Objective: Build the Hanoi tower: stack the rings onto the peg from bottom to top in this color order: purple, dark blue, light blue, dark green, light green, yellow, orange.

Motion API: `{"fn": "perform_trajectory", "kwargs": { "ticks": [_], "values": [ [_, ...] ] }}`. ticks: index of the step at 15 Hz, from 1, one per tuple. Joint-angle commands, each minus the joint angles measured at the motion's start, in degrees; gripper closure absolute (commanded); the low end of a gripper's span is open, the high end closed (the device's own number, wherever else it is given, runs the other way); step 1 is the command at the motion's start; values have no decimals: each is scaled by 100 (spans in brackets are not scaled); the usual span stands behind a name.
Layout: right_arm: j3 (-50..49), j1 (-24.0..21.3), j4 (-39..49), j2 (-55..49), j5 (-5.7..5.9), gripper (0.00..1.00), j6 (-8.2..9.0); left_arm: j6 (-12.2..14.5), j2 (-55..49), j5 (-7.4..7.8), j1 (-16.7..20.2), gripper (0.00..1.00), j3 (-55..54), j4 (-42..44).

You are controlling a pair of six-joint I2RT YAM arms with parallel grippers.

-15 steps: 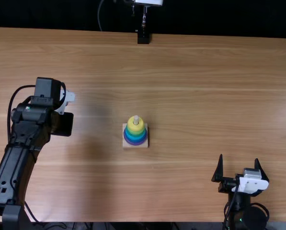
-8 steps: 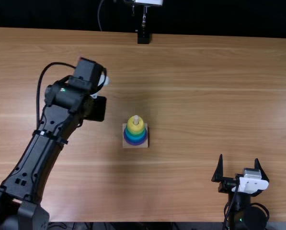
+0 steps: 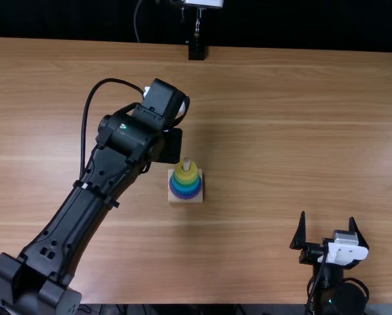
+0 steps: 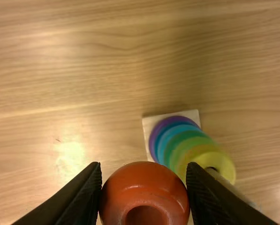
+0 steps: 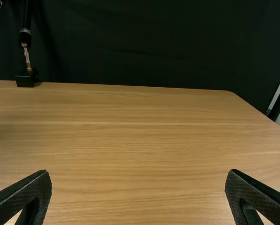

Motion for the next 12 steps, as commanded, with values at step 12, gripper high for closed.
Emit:
{"fn": "perform_trajectory", "kwargs": {
  "ticks": [12],
  "values": [
    [-57,-51,-89,-38,22,0,60,-752,261,-30,-620,100,695,-104]
  ]
}}
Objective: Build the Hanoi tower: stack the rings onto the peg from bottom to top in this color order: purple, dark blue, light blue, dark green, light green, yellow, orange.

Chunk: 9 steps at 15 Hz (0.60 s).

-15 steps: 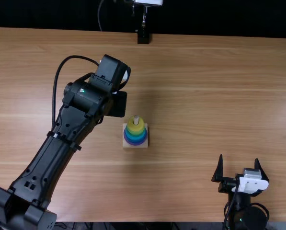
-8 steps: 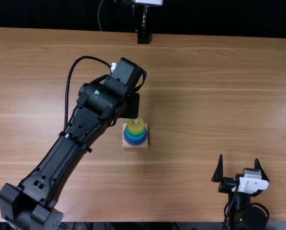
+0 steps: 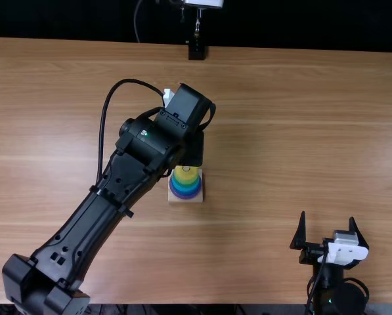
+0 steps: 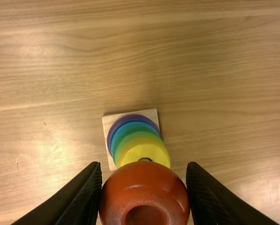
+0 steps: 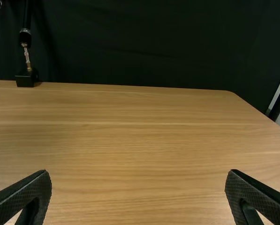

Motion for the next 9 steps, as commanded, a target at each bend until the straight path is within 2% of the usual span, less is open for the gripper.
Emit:
{"fn": "perform_trajectory", "kwargs": {
  "ticks": [1,9],
  "values": [
    [-57,-51,-85,-38,22,0,58,-103,112,-32,-59,100,193,-1],
    [-57,-51,-85,-38,22,0,58,-92,288,-22,-103,100,157,-1]
  ]
}}
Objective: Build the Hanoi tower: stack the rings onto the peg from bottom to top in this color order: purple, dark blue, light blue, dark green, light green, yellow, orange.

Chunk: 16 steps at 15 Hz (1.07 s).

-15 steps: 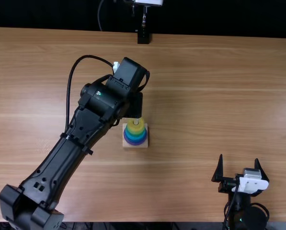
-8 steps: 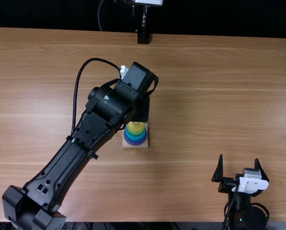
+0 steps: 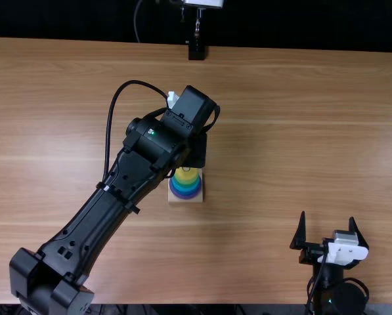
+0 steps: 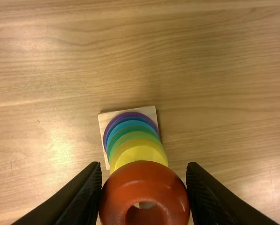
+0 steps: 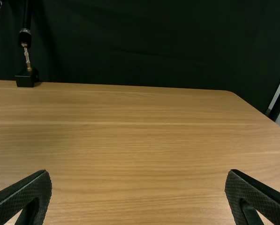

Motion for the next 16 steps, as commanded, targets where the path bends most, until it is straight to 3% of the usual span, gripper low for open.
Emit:
{"fn": "perform_trajectory", "kwargs": {
  "ticks": [1,13,14,15,16],
  "values": [
    [-57,-51,-87,-38,24,0,58,-42,131,-24,-90,100,149,-1],
    [-57,-51,-87,-38,24,0,58,-84,139,8,-248,100,-124,-12],
    [-57,-51,-87,-38,24,0,58,-73,122,50,-222,69,-221,-12],
    [-57,-51,-87,-38,24,0,58,-73,104,81,-195,24,-388,-12],
    [-57,-51,-87,-38,24,0,58,-73,87,124,-160,0,-537,-12]
  ]
}}
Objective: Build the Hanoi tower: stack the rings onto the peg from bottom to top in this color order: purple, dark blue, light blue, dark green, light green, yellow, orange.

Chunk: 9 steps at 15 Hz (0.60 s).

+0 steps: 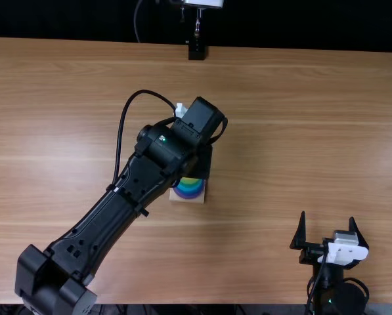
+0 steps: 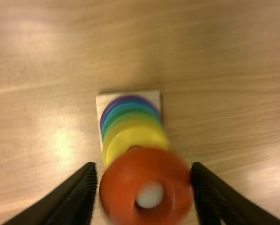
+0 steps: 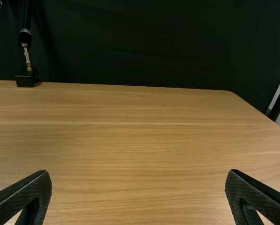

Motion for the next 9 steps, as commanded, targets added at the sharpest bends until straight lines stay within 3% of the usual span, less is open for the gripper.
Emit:
{"fn": "perform_trajectory", "kwargs": {
  "ticks": [1,4,7,9],
  "values": [
    [-57,-51,-85,-38,22,0,60,-64,-19,164,133,0,-234,-10],
    [-57,-51,-85,-38,22,0,60,-43,-291,217,415,0,-392,264],
    [-57,-51,-85,-38,22,0,60,-22,-906,227,713,0,-410,1425],
    [-57,-51,-85,-38,22,0,60,-11,-1363,501,951,0,-506,2268]
  ]
}}
